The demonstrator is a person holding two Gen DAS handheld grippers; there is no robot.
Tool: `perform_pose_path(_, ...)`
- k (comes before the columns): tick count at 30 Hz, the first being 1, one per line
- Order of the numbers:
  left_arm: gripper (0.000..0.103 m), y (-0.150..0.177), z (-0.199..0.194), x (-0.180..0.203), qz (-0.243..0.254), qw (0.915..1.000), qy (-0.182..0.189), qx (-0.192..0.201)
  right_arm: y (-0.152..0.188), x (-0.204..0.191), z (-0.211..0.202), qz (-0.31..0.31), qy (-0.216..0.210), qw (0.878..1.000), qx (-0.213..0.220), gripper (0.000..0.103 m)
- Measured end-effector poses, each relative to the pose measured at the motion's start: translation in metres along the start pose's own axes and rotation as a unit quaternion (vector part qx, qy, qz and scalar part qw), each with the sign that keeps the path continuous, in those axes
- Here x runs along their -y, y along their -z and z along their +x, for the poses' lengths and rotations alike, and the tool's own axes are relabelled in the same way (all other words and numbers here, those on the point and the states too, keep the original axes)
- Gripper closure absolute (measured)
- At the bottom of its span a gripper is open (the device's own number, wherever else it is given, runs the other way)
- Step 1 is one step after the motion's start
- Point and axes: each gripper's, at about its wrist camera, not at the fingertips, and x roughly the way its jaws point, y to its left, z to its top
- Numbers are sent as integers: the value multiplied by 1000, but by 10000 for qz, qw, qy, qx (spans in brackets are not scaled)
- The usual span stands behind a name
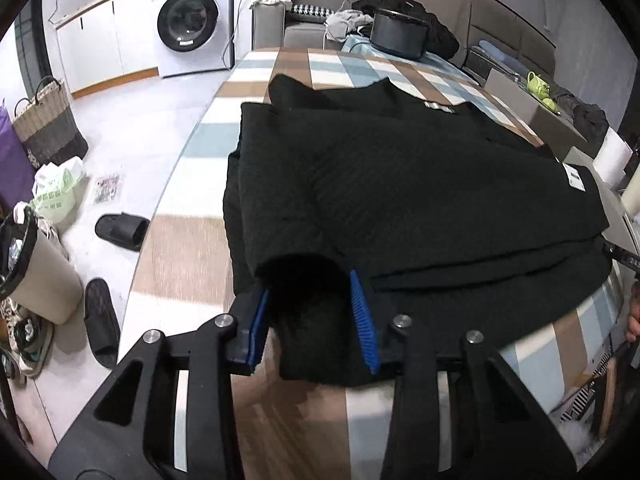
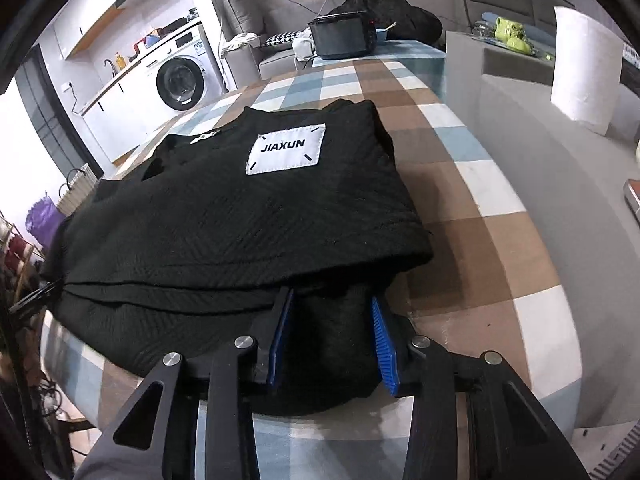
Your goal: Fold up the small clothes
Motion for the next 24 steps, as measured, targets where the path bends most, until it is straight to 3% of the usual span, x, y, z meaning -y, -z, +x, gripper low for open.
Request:
perform_pose_path(3, 68, 8, -9, 2, 40, 10000, -30, -29, 1, 6, -1, 108, -88, 9999, -64, 65)
perform_pose_path(8, 50, 5, -18, -7, -325, 9995, 52, -17, -1, 22, -11, 709, -828, 9939, 154, 62)
perform_pose_path(12, 50, 1, -27, -11, -460, 9988, 130, 88, -4, 31, -22, 1080, -1036, 9880, 377, 62)
perform_pose_path(16, 50, -2, -33, -13, -537, 9981, 257, 137, -9, 29, -34, 1062, -1146, 9864, 501, 62)
perform_pose_path(18, 50, -3, -34, -14, -596, 9978, 274, 135, -10, 30, -31, 1144, -1427, 9826, 317, 62)
perform_pose_path(20, 50, -3, -34, -15, -665, 9973, 290, 119, -11, 32, -34, 1187, -1306, 9835, 398, 62)
perform_pose_path(22, 49, -3, -35, -17, -696, 9969, 362, 101, -10, 36, -35, 1278, -1468, 9801, 384, 60)
perform_pose_path(24, 49, -3, -34, -18, -762, 9962, 419, 103, -9, 40, -26, 1530, -1721, 9731, 93, 58)
